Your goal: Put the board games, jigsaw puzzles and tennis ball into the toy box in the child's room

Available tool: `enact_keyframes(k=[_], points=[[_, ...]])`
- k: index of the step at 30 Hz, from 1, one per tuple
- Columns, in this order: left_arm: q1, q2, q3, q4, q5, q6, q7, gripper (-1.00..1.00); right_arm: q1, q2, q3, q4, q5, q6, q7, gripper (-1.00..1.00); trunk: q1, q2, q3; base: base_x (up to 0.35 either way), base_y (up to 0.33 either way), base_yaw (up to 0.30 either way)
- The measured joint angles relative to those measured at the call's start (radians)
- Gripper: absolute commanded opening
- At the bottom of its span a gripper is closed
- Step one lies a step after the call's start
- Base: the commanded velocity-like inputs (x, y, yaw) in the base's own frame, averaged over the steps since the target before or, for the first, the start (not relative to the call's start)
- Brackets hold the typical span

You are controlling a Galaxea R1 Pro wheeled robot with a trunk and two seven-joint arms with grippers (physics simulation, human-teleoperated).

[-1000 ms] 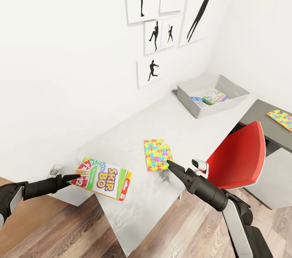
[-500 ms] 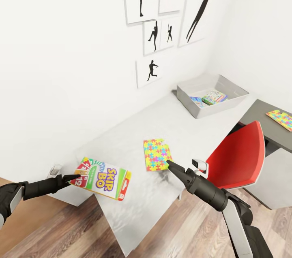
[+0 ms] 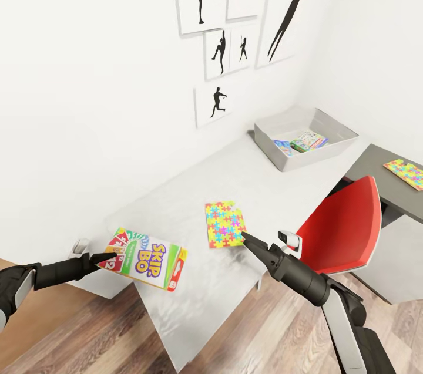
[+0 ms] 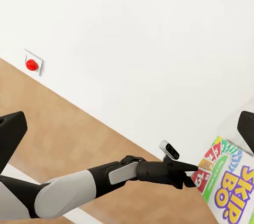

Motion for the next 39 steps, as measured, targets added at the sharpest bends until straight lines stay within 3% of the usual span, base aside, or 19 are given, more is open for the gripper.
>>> enact_keyframes(k=[19,20,39], points=[[0.0,0.0,0.0,0.0,0.0,0.0,0.0,1.0,0.0,0.0,0.0,0.0,0.0,0.0,-0.002,1.0,0.0,0.0,0.0,0.0,0.0,0.0],[0.0,0.0,0.0,0.0,0.0,0.0,0.0,-1.0,0.0,0.0,0.0,0.0,0.0,0.0,-0.002,1.0,0.0,0.0,0.0,0.0,0.0,0.0],[0.0,0.001,0.002,-0.001,0.015,0.013,-0.009,-1.0,0.0,0.0,0.0,0.0,0.003,0.0,-0.002,1.0,0.0,0.0,0.0,0.0,0.0,0.0]])
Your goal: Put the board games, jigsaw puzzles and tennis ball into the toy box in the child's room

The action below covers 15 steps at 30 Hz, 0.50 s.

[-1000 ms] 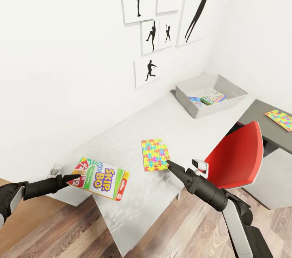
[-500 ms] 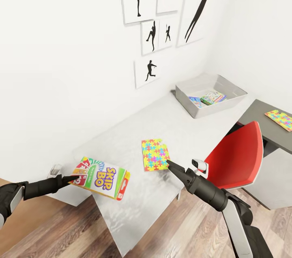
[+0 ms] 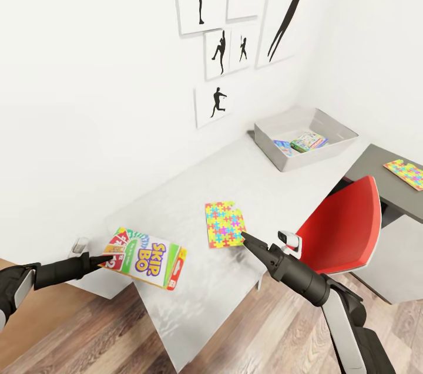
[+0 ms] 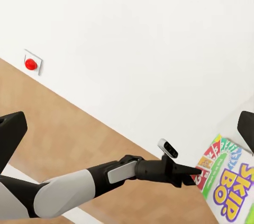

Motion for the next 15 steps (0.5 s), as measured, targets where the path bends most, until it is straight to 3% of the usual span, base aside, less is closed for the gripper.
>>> enact_keyframes(k=[15], points=[[0.0,0.0,0.002,0.0,-0.011,-0.007,-0.038,-1.0,0.0,0.0,0.0,0.0,0.0,0.0,0.001,1.0,0.0,0.0,0.0,0.0,0.0,0.0]])
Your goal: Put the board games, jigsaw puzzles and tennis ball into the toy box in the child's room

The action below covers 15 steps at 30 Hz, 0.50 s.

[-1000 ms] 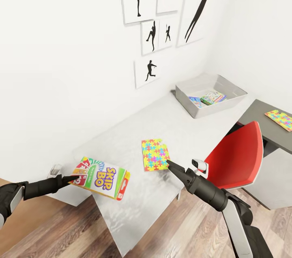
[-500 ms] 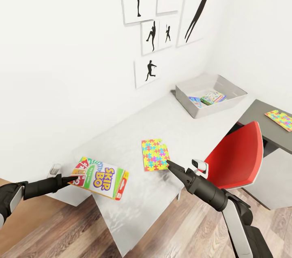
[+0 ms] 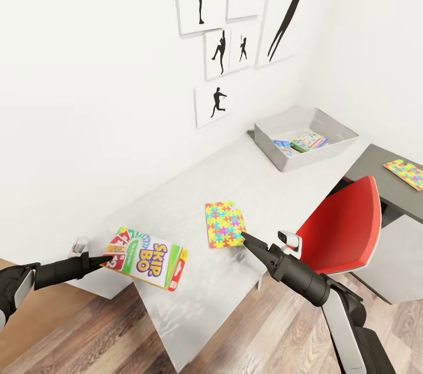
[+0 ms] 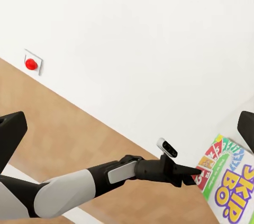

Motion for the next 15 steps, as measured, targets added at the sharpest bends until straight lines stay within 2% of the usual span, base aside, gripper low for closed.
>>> enact_keyframes(k=[10,12,15], points=[[0.0,0.001,-0.001,-0.007,-0.001,0.002,-0.008,-1.0,0.0,0.0,0.0,0.0,0.0,0.0,0.0,1.0,0.0,0.0,0.0,0.0,0.0,0.0],[0.0,0.001,-0.001,-0.009,-0.001,0.004,-0.024,-1.0,0.0,0.0,0.0,0.0,0.0,0.0,-0.001,1.0,0.0,0.0,0.0,0.0,0.0,0.0],[0.0,0.002,-0.001,-0.01,0.001,0.009,-0.106,-1.0,0.0,0.0,0.0,0.0,0.001,0.0,-0.002,1.0,0.0,0.0,0.0,0.0,0.0,0.0]])
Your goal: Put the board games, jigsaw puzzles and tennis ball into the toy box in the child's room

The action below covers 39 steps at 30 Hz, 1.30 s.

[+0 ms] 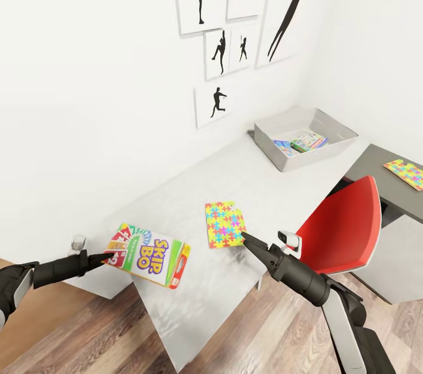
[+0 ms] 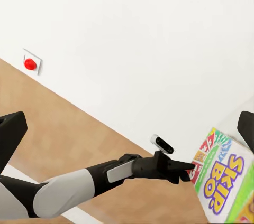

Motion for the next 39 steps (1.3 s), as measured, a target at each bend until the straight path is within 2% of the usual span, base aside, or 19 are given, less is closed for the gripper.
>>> enact_keyframes(k=[5,16,20,39], points=[[-0.001,0.003,-0.003,-0.001,-0.003,0.002,-0.089,-1.0,0.0,0.0,0.0,0.0,0.0,0.0,0.0,1.0,0.0,0.0,0.0,0.0,0.0,0.0],[-0.004,0.011,-0.003,-0.001,-0.002,0.006,-0.118,-1.0,0.0,0.0,0.0,0.0,0.001,0.0,-0.002,1.0,0.0,0.0,0.0,0.0,0.0,0.0],[-0.005,0.012,-0.004,-0.002,-0.003,0.004,-0.189,-1.0,0.0,0.0,0.0,0.0,0.0,0.0,-0.002,1.0,0.0,0.0,0.0,-0.133,0.0,0.0],[-0.004,0.022,-0.006,-0.003,-0.003,0.006,-0.189,-1.0,0.0,0.001,-0.002,0.002,0.002,0.0,-0.002,1.0,0.0,0.0,0.0,-0.11,0.0,0.0]])
